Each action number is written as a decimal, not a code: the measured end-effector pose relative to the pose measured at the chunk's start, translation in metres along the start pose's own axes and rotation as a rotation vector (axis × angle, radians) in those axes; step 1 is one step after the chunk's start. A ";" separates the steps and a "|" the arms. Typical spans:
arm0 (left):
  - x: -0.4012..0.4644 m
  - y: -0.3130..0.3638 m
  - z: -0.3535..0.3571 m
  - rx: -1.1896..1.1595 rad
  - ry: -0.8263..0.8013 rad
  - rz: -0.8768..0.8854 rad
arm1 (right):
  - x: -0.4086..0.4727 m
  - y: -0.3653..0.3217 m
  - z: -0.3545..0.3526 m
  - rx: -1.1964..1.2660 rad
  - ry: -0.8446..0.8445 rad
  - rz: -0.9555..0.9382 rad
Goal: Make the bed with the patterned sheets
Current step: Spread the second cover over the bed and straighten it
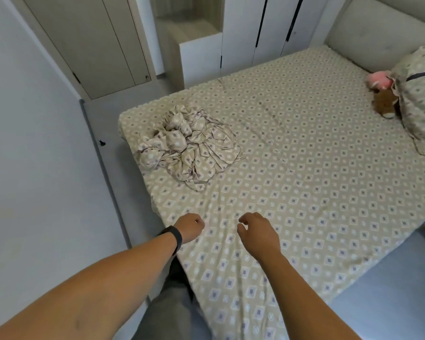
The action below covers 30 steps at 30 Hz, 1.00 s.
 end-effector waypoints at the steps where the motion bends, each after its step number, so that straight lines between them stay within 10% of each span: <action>1: 0.025 -0.024 -0.009 0.076 0.009 -0.029 | 0.027 -0.008 0.027 -0.036 -0.057 0.020; 11: 0.215 -0.185 0.003 0.927 0.056 0.176 | 0.173 -0.029 0.276 -0.324 -0.496 0.005; 15: 0.258 -0.255 0.035 0.923 0.023 0.057 | 0.197 -0.017 0.376 -0.390 -0.658 -0.024; 23: 0.272 -0.303 0.069 0.641 0.262 0.107 | 0.218 -0.025 0.440 -0.626 -0.630 -0.094; 30: 0.285 -0.309 0.062 -0.294 0.355 -0.326 | 0.200 -0.026 0.449 -0.431 -0.585 -0.155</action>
Point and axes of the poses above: each hand's wrist, its own x-axis towards the middle knuckle, its own z-axis out of the palm, y = z × x, the point moved 4 cm from there along x, towards the middle knuckle, and after that the axes turned 4 degrees about x, right-handed, at the moved point
